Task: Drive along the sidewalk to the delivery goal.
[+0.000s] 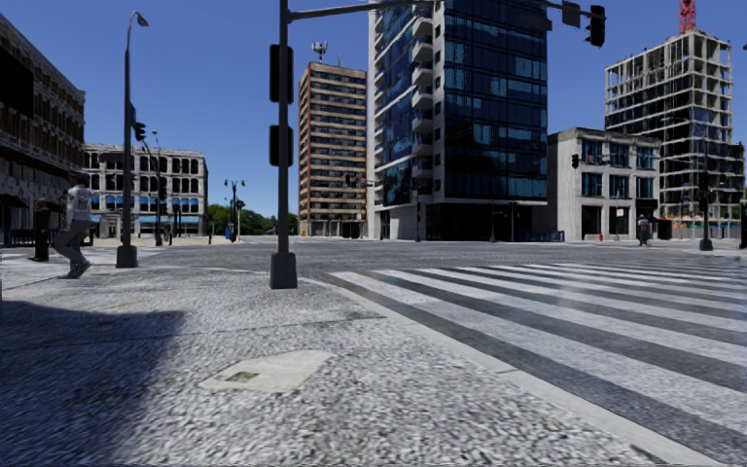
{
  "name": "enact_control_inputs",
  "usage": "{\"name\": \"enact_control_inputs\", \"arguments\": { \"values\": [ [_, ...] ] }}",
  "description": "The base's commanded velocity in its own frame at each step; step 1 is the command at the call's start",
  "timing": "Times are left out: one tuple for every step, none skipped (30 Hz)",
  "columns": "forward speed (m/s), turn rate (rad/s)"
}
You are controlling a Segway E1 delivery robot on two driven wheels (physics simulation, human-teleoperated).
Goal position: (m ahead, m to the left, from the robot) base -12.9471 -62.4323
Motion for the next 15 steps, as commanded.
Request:
{"name": "enact_control_inputs", "arguments": {
  "values": [
    [2.00,-0.64],
    [2.00,-0.64],
    [2.00,-0.64],
    [2.00,-0.64],
    [2.00,-0.64],
    [2.00,-0.64],
    [2.00,-0.64],
    [2.00,-0.64],
    [2.00,-0.64],
    [1.90,-0.65],
    [1.90,-0.65],
    [1.61,-0.67],
    [1.46,-0.68],
    [1.46,-0.68],
    [1.41,-0.69]
  ]
}}
